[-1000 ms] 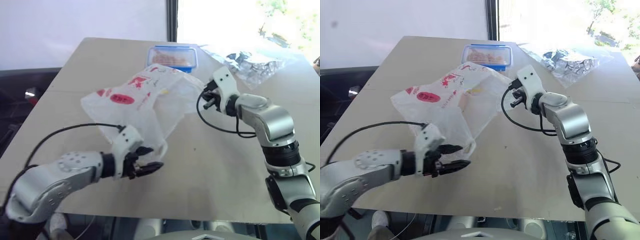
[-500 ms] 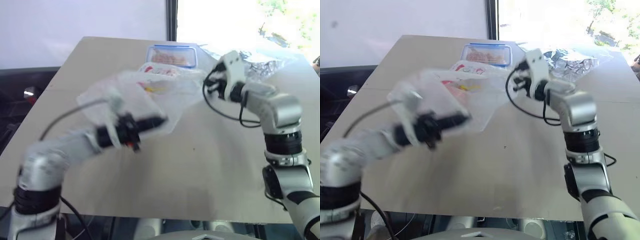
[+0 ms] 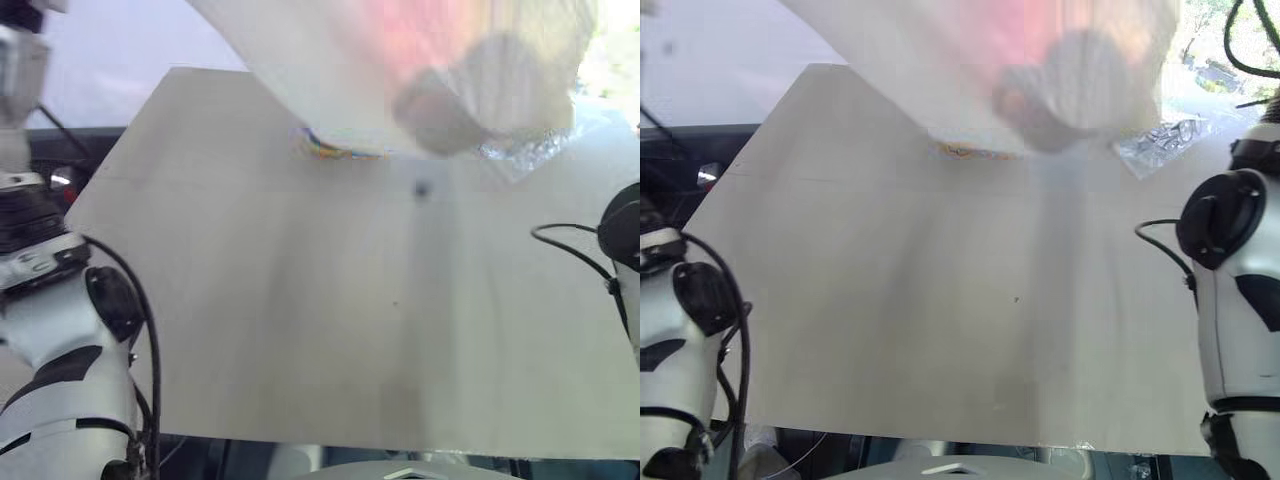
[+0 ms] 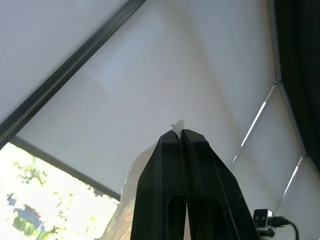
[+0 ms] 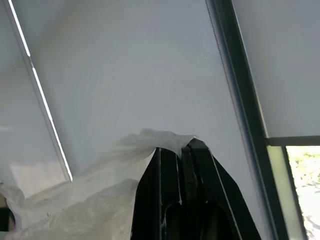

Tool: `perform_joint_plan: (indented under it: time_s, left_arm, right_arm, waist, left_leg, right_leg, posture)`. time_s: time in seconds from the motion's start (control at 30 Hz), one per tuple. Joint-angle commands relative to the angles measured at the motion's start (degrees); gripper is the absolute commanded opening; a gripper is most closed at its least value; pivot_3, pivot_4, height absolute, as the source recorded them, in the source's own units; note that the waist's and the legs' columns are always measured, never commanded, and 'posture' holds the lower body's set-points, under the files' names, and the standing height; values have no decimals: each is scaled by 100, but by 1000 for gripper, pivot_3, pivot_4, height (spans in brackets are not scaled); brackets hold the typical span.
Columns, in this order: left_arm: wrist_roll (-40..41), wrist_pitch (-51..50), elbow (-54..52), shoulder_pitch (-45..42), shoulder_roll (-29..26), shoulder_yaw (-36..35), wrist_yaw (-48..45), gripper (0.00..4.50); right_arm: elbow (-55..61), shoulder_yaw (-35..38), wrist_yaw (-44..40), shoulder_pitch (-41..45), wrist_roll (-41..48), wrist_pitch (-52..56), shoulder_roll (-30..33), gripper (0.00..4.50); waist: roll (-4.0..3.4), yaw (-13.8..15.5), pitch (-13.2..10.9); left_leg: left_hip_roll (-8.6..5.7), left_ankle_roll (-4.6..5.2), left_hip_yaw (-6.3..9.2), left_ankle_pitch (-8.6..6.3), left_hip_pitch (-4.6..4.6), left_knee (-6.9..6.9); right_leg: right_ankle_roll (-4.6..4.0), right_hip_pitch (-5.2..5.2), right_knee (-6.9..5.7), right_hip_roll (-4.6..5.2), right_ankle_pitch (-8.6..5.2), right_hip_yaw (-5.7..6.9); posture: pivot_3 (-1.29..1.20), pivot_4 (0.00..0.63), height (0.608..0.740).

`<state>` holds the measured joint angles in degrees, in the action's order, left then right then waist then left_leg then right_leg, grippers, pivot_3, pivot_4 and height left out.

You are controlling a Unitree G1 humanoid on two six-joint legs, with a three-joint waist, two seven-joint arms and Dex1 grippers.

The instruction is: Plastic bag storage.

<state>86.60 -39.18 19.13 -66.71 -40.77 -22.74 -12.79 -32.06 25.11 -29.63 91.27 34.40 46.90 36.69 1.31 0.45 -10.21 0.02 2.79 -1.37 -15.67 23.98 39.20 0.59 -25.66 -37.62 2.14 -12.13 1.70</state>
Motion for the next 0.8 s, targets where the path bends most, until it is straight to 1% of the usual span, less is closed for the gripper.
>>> perform_joint_plan:
  time_s: [0.03,0.17,0.27,0.33,0.37,0.43,0.47,0.53,0.6,0.67,0.73,0.8]
  left_arm:
    - [-296,-268,-446,85,301,138,-154,111]
    - [-190,-623,-987,631,686,64,175,111]
    - [0,-775,-1412,1043,939,-25,515,111]
    - [-47,-851,-1786,1374,1076,54,673,111]
    - [-79,-855,-1904,1471,1136,75,743,111]
    - [-24,-840,-2197,1702,1354,134,957,111]
    - [8,-862,-2405,1872,1456,197,1051,111]
    - [144,-920,-2785,2206,1596,264,1248,111]
    - [193,-1014,-3171,2649,1639,349,1383,111]
    - [229,-1056,-3412,2928,1635,437,1455,111]
    - [-23,-1197,-3619,3076,1459,676,1255,111]
    - [-160,-1596,-3827,3222,1148,1065,805,111]
  right_arm:
    - [665,102,-18,-241,182,396,489,0]
    - [1655,295,285,-1085,492,1103,639,0]
    - [2225,529,587,-1602,774,1512,577,0]
    - [2707,429,622,-2174,789,1608,578,0]
    - [2936,311,585,-2456,752,1603,609,0]
    - [3553,-94,241,-3404,612,1492,792,0]
    - [3823,-158,109,-3869,638,1520,841,0]
    - [4190,21,-12,-4506,927,1677,822,0]
    - [4653,241,-182,-5129,1225,1760,827,0]
    - [4974,325,-253,-5483,1407,1737,852,0]
    - [5072,397,-113,-5489,1602,1791,809,0]
    - [5167,479,27,-5384,1858,1857,759,0]
  waist:
    - [0,13,0]
    - [-2,-43,-1]
    - [-6,-81,-2]
    - [-6,-88,-2]
    - [-6,-81,-2]
    - [-6,-70,0]
    - [1,-37,7]
    - [-1,18,8]
    - [-2,35,8]
    - [-4,39,8]
    - [-5,36,7]
    - [-5,29,7]
  left_leg:
    - [2,0,0,0,2,-2]
    - [12,-1,-6,0,-3,-9]
    - [17,-2,-7,0,-10,-10]
    - [18,-2,-11,0,-15,-3]
    - [18,-2,-12,0,-16,3]
    - [18,-2,-12,0,-19,12]
    - [17,-2,-14,0,-17,14]
    - [15,-1,-16,0,-18,26]
    - [15,-2,-18,0,-22,28]
    - [16,-2,-16,0,-23,29]
    - [16,-4,-17,2,-19,31]
    - [16,-6,-18,4,-26,33]
  right_leg:
    - [1,-1,4,7,0,-1]
    - [0,-6,0,16,0,-6]
    - [-1,-8,-6,14,0,-9]
    - [-1,-8,-6,14,0,-15]
    - [-1,-8,-9,14,0,-17]
    - [-1,-4,-12,14,0,-17]
    - [-1,-4,-12,13,0,-20]
    - [0,2,-13,14,1,-26]
    - [1,4,-17,15,1,-30]
    - [1,2,-23,15,1,-32]
    - [0,-1,-22,11,0,-33]
    - [-1,5,-23,5,0,-38]
  posture:
    - [0,150,740]
    - [0,150,740]
    - [0,150,740]
    - [0,150,740]
    - [0,150,740]
    - [0,150,740]
    - [0,150,740]
    - [0,150,740]
    - [0,150,740]
    - [0,150,740]
    - [0,150,740]
    - [0,150,740]
